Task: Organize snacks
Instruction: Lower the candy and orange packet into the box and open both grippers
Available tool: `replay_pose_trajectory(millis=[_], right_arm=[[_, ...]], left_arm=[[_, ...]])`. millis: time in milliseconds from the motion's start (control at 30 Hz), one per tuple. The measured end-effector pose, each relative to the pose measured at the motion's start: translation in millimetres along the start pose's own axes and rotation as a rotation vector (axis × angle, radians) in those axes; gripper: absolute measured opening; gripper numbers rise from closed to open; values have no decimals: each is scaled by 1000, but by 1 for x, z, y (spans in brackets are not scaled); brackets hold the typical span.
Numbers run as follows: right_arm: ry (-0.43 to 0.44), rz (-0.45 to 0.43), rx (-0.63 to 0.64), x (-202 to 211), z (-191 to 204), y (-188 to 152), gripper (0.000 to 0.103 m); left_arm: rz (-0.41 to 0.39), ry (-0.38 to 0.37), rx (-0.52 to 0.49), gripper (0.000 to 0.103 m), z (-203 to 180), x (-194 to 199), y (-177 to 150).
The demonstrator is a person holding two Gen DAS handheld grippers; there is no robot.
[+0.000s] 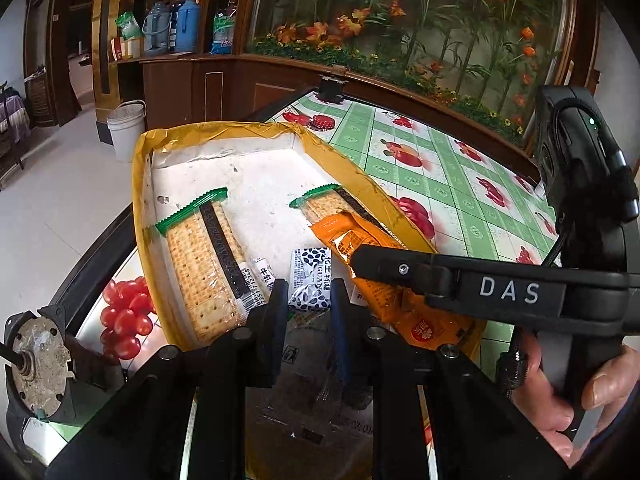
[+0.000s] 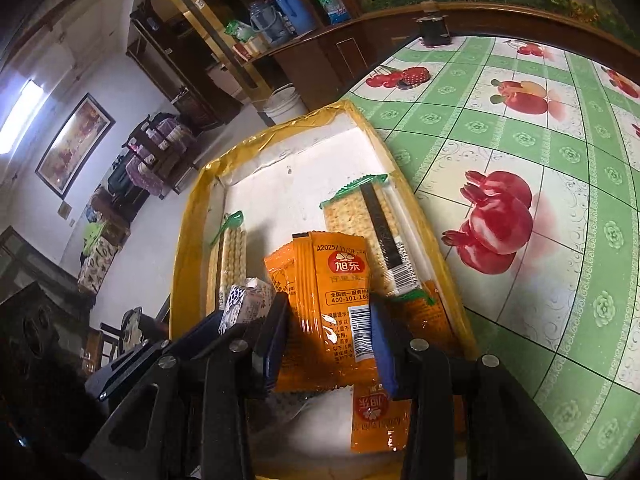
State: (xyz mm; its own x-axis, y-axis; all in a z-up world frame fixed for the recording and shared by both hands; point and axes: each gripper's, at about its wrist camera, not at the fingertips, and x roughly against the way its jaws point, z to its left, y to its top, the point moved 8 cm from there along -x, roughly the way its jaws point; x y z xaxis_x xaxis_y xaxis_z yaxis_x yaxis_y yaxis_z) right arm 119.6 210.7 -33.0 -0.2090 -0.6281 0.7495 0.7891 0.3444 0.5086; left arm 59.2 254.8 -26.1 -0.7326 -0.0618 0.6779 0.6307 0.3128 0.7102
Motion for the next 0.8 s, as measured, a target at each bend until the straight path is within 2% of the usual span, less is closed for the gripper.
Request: replay_pose_trajectory(millis=[267,500,800], right_arm=[[1,-4,7,2,0,-3,44],[20,1,2,7,4,-6,50],[30,-41,-11,34,-1,-8,50]], left_arm=[[-12,4,-2,18,0,1,-1],[-4,-5,5,19,-1,4,-1],[-21,-24,-12,19,-10,19,-3]])
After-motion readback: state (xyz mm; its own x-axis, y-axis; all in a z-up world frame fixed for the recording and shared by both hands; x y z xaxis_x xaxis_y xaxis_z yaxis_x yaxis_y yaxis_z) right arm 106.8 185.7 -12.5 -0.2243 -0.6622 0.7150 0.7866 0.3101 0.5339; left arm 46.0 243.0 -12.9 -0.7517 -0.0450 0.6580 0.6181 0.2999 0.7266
